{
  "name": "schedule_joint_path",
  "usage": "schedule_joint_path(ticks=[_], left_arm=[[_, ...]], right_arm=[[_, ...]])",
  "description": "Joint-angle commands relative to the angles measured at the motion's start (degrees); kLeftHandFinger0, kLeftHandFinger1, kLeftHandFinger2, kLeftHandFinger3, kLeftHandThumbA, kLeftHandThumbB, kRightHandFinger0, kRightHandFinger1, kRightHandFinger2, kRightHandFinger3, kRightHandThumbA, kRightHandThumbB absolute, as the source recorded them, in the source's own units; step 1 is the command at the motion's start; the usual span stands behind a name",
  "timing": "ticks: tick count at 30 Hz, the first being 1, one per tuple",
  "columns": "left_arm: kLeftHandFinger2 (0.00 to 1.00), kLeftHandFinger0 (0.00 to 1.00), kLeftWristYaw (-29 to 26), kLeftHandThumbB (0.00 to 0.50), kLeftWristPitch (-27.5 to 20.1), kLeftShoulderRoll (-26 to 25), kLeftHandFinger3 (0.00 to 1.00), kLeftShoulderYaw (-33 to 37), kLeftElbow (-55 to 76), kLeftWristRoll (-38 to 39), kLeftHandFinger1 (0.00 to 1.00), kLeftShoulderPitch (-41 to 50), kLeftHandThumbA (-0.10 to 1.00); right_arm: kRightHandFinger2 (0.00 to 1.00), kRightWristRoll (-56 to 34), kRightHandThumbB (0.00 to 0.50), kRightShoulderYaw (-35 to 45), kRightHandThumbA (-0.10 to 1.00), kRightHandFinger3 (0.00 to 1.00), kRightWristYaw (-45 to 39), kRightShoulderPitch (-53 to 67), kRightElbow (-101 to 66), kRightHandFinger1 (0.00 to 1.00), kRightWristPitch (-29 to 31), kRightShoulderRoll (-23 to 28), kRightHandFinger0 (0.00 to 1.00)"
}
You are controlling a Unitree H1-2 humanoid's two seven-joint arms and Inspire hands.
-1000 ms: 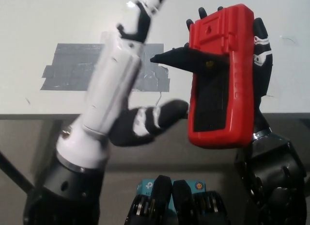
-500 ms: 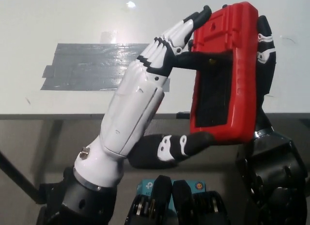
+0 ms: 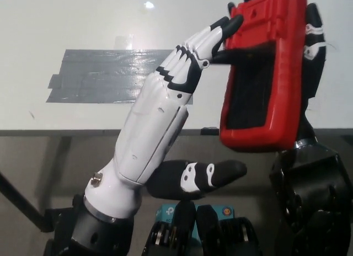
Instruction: The robot first picks the multimeter with right hand and then unfolds the black stand on the back of it using left hand
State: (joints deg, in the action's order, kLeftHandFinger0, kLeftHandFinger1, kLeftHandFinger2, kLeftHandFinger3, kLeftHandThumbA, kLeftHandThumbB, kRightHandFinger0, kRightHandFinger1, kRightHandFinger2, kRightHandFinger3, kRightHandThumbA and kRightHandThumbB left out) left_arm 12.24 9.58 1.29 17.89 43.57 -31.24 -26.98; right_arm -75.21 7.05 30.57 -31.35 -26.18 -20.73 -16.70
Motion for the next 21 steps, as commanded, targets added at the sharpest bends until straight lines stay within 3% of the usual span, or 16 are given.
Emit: schedule_joint_path(ticks=[1,4,8,14,17,21], left_arm=[[1.0,1.0,-0.68,0.215,-2.95,1.12,1.0,0.35,0.42,-1.51,1.0,0.72,1.0],[1.0,1.0,-0.8,0.217,-3.78,1.59,1.0,0.42,0.06,-2.17,1.0,1.43,1.0],[1.0,1.0,-0.31,0.213,-4.0,1.93,1.0,0.53,-0.04,-2.17,1.0,2.39,1.0],[1.0,1.0,-0.29,0.206,-5.38,1.79,1.0,0.43,-0.55,-3.02,1.0,3.36,1.0],[1.0,1.0,-0.76,0.196,-6.53,1.85,1.0,0.45,-1.0,-3.09,1.0,3.82,1.0],[1.0,1.0,-1.1,0.198,-7.51,2.29,1.0,0.91,-1.52,-3.61,1.0,4.7,1.0]], right_arm=[[0.75,1.46,0.123,0.79,-0.1,1.0,5.39,-5.83,-3.54,0.31,5.4,-4.04,0.0],[0.72,1.27,0.102,1.66,-0.1,1.0,7.01,-7.72,-3.12,0.3,7.59,-4.97,0.0],[0.76,-0.87,0.052,2.05,-0.1,1.0,7.76,-9.7,-2.45,0.37,10.73,-5.07,0.0],[0.76,-0.2,0.038,2.33,-0.1,1.0,9.17,-11.86,-1.42,0.41,13.62,-5.07,0.0],[0.76,1.76,0.058,1.7,-0.1,1.0,11.2,-12.52,-1.2,0.42,14.71,-5.07,0.0],[0.75,2.72,0.027,1.37,-0.1,1.0,11.58,-13.25,-0.67,0.42,15.77,-5.07,0.0]])
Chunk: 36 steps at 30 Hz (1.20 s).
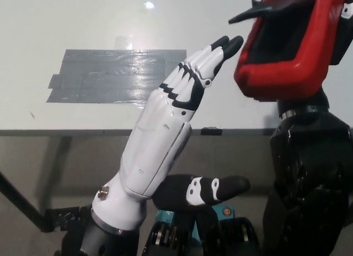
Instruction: The robot first picks the multimeter with right hand and then unfolds the black stand on the back of it using left hand
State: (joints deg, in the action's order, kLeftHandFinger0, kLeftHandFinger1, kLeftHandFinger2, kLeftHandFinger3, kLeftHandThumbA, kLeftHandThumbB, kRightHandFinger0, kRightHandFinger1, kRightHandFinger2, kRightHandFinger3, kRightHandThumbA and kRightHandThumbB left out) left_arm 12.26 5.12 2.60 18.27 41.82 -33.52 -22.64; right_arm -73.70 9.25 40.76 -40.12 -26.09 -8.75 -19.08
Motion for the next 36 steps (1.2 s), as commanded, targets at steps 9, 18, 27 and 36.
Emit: schedule_joint_path(ticks=[9,18,27,36], left_arm=[[1.0,1.0,-1.37,0.185,-5.36,1.6,1.0,1.51,-1.05,-1.68,1.0,2.11,1.0],[1.0,1.0,-0.56,0.208,-2.65,0.62,1.0,-3.06,0.87,0.82,1.0,0.1,1.0],[1.0,1.0,-2.62,0.204,-1.44,2.34,1.0,-10.26,4.05,1.39,1.0,-6.53,1.0],[1.0,1.0,-1.6,0.26,-1.56,4.83,1.0,-9.92,3.55,1.2,1.0,-10.52,1.0]], right_arm=[[0.71,4.67,0.0,-2.0,-0.1,1.0,1.43,-4.79,0.16,0.39,4.75,-2.69,0.0],[0.75,-0.33,0.045,-0.58,-0.1,1.0,1.09,-3.16,-0.23,0.4,5.95,-2.61,0.0],[0.77,0.14,0.058,-1.68,-0.1,1.0,-0.68,-0.75,-0.41,0.39,5.5,-1.78,0.0],[0.76,-0.02,0.073,-3.16,-0.1,1.0,-1.1,0.75,0.69,0.37,4.46,-2.31,0.0]])
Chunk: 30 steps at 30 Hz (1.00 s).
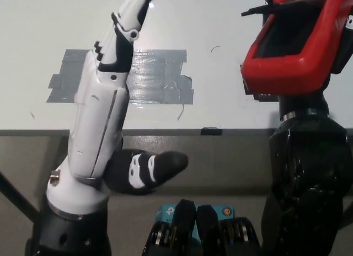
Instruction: The robot first picks the multimeter with right hand and then unfolds the black stand on the back of it using left hand
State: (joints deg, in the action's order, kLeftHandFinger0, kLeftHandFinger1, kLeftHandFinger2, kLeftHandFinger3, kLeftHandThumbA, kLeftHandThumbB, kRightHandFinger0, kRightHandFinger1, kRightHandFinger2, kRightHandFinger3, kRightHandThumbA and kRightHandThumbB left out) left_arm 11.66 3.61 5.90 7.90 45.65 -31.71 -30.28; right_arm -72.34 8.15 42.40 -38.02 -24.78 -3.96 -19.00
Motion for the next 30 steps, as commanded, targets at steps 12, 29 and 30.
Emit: schedule_joint_path(ticks=[12,29,30], left_arm=[[1.0,1.0,4.44,0.307,4.18,1.01,1.0,4.65,-5.17,-2.3,1.0,-5.44,1.0],[1.0,1.0,2.94,0.299,2.07,-0.23,1.0,5.16,-8.6,-2.59,1.0,-5.1,1.0],[1.0,1.0,2.8,0.294,1.83,-0.22,1.0,5.27,-8.56,-2.72,1.0,-4.84,1.0]], right_arm=[[0.67,2.14,0.063,-7.75,-0.1,1.0,-3.76,0.43,0.3,0.34,-0.92,-2.65,0.0],[0.68,2.17,0.037,-7.81,-0.1,0.97,-4.89,0.35,0.06,0.37,-2.31,-1.13,0.0],[0.68,1.96,0.029,-7.44,-0.1,0.98,-4.88,0.11,0.05,0.37,-2.02,-1.21,0.0]])
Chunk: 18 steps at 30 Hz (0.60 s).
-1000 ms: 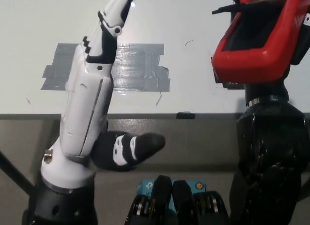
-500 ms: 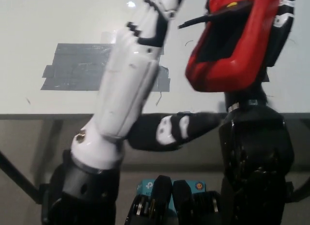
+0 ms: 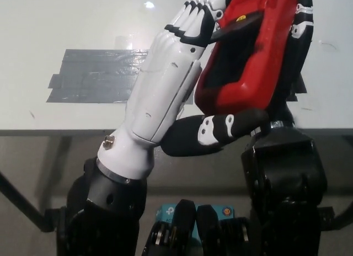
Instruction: The robot first picks the multimeter with right hand and then unfolds the black stand on the back of it using left hand
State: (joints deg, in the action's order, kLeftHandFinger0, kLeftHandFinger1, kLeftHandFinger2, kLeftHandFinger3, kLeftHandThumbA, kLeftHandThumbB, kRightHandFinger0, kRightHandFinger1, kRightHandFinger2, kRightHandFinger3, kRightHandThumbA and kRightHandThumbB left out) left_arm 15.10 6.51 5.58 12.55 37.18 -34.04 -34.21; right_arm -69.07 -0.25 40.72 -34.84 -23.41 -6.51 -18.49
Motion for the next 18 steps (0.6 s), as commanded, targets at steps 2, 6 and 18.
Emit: schedule_joint_path(ticks=[2,6,18], left_arm=[[1.0,1.0,-0.77,0.297,-1.38,0.08,1.0,0.82,0.04,-0.71,1.0,-0.55,1.0],[1.0,1.0,-0.51,0.303,-1.26,0.52,1.0,1.54,1.1,-1.03,1.0,0.64,1.0],[1.0,1.0,-2.02,0.309,-2.56,1.32,1.0,3.45,0.62,-3.24,1.0,3.6,1.0]], right_arm=[[0.69,-1.43,0.033,1.47,-0.1,1.0,-2.96,-3.44,-1.34,0.37,0.78,-1.8,0.0],[0.7,-1.47,0.044,2.95,-0.1,1.0,-2.11,-4.94,-1.64,0.36,0.95,-1.65,0.0],[0.65,4.43,0.102,5.1,-0.05,0.78,5.23,-13.79,-0.88,0.35,-0.31,-2.31,0.03]])
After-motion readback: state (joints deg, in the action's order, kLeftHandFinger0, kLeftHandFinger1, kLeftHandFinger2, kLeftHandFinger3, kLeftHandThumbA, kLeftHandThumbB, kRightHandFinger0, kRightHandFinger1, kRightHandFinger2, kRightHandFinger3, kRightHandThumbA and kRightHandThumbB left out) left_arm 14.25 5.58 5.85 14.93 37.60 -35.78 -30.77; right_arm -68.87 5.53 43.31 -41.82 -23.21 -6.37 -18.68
